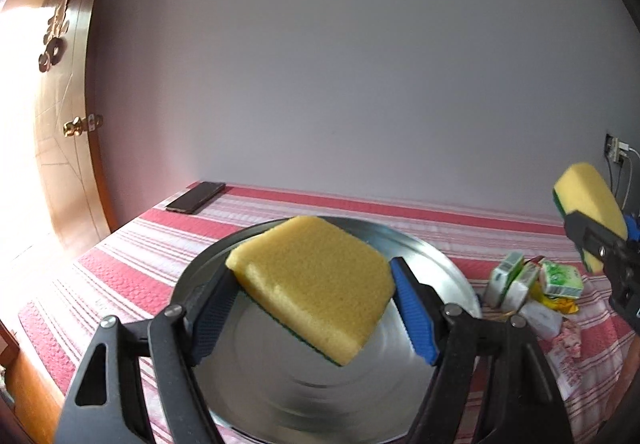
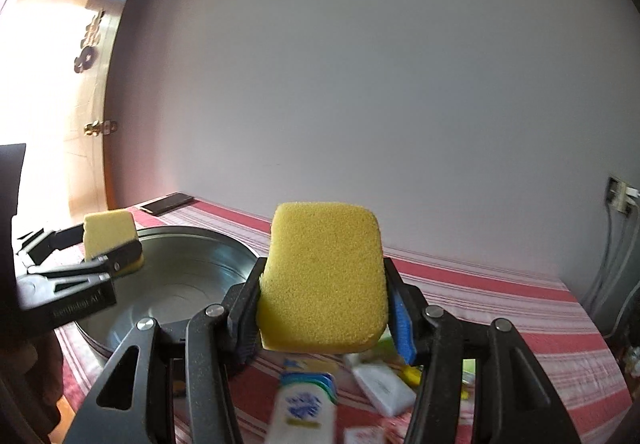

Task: Organize objects
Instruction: 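Carry both yellow sponges over the metal pot with both grippers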

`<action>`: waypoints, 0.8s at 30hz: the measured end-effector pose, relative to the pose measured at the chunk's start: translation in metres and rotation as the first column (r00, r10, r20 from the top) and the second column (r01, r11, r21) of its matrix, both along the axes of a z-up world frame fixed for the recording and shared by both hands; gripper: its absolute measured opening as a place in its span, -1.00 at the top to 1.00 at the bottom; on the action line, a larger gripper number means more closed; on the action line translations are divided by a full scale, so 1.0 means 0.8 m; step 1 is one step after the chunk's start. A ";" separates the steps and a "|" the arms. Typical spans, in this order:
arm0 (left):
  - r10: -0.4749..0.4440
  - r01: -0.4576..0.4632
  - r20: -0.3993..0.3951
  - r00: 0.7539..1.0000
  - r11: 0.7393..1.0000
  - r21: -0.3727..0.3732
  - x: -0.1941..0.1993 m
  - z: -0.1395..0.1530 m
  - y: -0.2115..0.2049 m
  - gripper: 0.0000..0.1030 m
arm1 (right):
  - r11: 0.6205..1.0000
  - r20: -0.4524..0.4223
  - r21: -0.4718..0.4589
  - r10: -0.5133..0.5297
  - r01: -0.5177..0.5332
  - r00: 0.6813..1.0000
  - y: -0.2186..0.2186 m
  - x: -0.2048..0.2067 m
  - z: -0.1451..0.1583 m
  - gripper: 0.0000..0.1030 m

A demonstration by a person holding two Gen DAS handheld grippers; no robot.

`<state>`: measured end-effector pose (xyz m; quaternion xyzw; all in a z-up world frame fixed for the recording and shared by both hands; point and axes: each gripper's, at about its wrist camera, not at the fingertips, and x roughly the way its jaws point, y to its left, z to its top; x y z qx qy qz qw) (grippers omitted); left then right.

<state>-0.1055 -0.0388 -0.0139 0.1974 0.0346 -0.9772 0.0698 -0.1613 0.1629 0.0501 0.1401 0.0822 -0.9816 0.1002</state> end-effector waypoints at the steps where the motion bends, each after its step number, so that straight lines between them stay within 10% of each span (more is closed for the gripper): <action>1: 0.008 -0.008 0.009 1.000 1.000 -0.001 -0.002 -0.001 -0.004 -0.48 | 1.000 0.005 0.000 0.009 -0.009 1.000 -0.006 -0.002 0.000 -0.08; 24: 0.046 -0.043 0.144 0.988 0.999 -0.023 -0.043 -0.015 -0.053 -0.48 | 0.992 0.198 0.029 0.112 -0.120 0.974 -0.089 -0.103 -0.033 -0.09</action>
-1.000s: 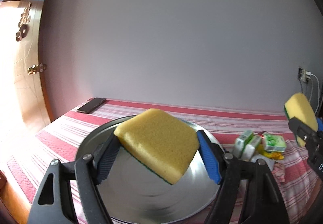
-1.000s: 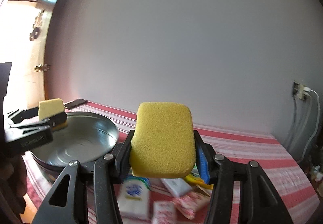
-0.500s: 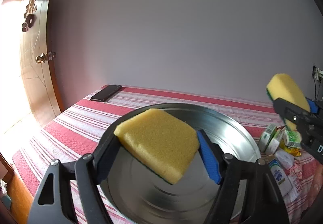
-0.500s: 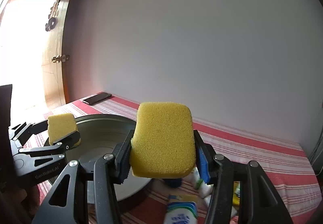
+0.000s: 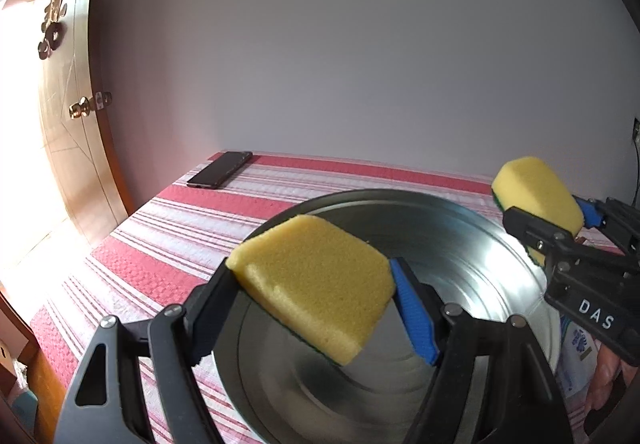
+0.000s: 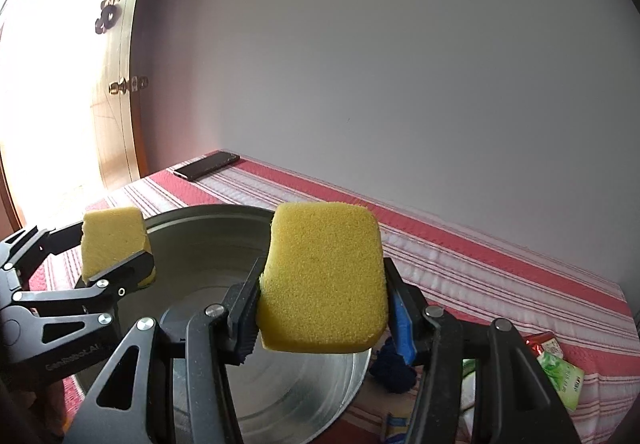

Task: Organize objects
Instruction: 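Carry both yellow sponges over the metal pot with both grippers, then open both grippers to drop the sponges into the metal pot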

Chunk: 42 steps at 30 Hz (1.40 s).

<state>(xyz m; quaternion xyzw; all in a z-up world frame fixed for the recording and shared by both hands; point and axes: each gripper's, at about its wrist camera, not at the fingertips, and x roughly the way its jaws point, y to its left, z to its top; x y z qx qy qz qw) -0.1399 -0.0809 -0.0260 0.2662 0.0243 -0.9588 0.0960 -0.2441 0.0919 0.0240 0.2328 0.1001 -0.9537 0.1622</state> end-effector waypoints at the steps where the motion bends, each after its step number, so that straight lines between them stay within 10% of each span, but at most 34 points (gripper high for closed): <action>1: 0.000 0.000 0.004 1.000 1.000 0.001 -0.001 0.000 -0.001 -0.48 | 1.000 0.004 0.002 0.000 0.000 1.000 0.001 -0.002 -0.001 -0.09; 42: -0.008 0.017 0.152 0.988 0.998 -0.062 -0.040 -0.017 -0.010 -0.49 | 0.997 0.192 0.059 0.030 -0.042 0.981 -0.019 -0.058 -0.051 -0.09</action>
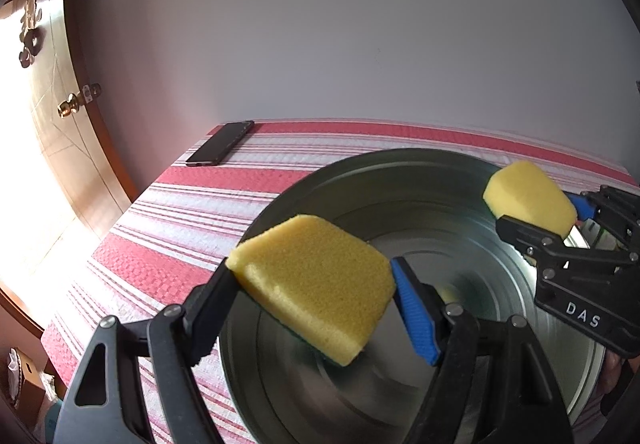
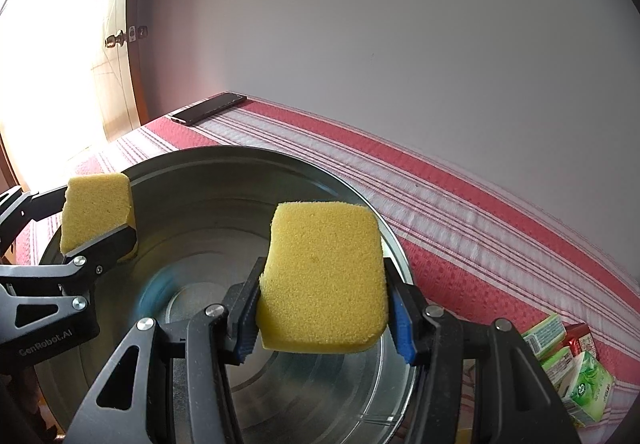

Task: Organize objects
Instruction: 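Open both grippers to drop the sponges into the metal pot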

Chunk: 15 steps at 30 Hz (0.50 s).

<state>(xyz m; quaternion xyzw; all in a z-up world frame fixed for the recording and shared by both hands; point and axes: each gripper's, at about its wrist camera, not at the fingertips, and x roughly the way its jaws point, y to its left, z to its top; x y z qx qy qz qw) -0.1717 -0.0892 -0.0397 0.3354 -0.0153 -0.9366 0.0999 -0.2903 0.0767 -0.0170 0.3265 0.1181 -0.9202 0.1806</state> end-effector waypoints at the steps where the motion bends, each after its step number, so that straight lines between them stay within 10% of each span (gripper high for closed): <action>1: 0.000 0.000 0.000 1.000 1.000 0.001 0.000 0.000 0.000 -0.49 | 1.000 0.001 0.000 0.000 0.000 1.000 0.001 0.000 -0.001 -0.09; 15: 0.000 0.000 -0.035 0.999 1.000 -0.002 0.015 0.008 0.008 -0.93 | 0.999 0.009 -0.039 0.005 -0.005 1.000 0.009 0.006 0.001 -0.46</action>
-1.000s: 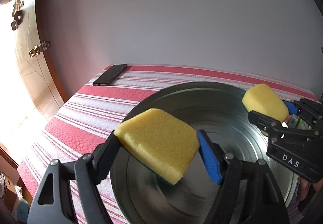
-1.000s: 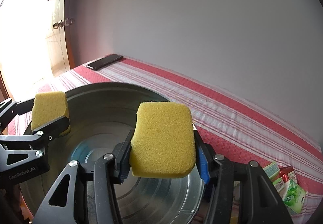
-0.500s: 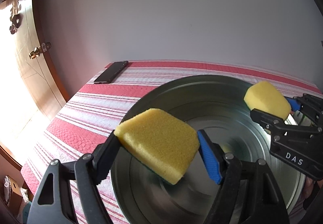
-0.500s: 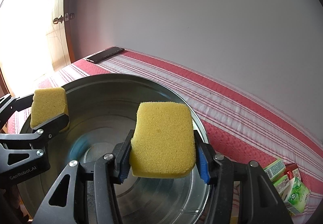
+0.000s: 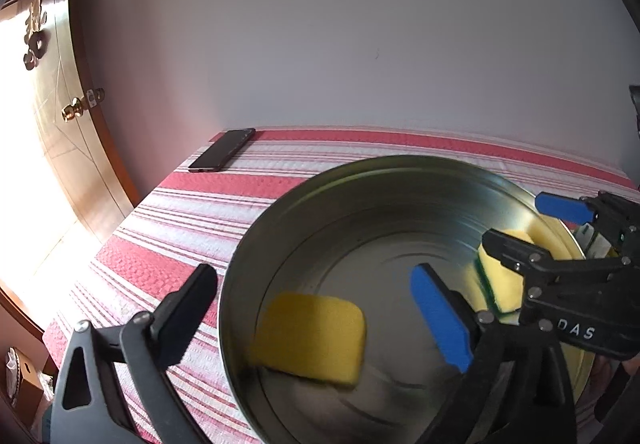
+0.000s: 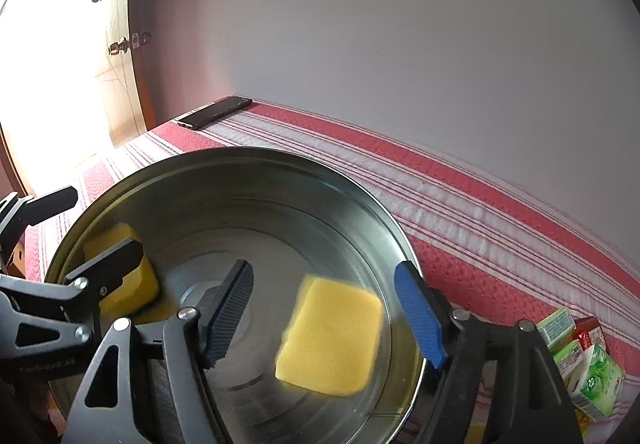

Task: Organize objects
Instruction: 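Open both grippers to drop the sponges into the metal pot, then grasp the red-lettered snack packet with the right gripper while the left gripper grasps the Vinda tissue pack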

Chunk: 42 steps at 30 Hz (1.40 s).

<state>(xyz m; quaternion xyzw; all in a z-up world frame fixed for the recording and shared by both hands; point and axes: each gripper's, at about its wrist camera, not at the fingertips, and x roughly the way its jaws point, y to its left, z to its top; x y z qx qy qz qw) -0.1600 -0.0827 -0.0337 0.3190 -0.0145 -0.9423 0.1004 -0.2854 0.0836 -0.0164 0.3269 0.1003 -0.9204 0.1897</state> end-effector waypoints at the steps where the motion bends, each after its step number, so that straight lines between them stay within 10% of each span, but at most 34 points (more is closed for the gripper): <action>1: -0.001 0.001 -0.006 1.000 1.000 0.001 0.002 0.002 0.001 -0.94 | 1.000 0.001 -0.004 0.001 -0.001 1.000 0.000 0.001 0.001 -0.46; 17: -0.134 0.136 -0.146 0.980 0.991 0.005 0.075 0.028 0.088 -0.99 | 0.990 -0.124 -0.074 -0.126 0.118 0.984 0.115 0.101 0.058 -0.46; 28: -0.284 0.286 -0.172 0.943 0.958 -0.014 0.107 0.018 0.182 -0.99 | 0.952 -0.014 -0.052 -0.302 0.301 0.953 0.221 0.186 -0.037 -0.46; 42: -0.344 0.342 -0.128 0.930 0.939 -0.040 0.112 -0.004 0.228 -0.99 | 0.966 0.036 -0.060 -0.251 0.253 0.967 0.222 0.184 -0.048 -0.12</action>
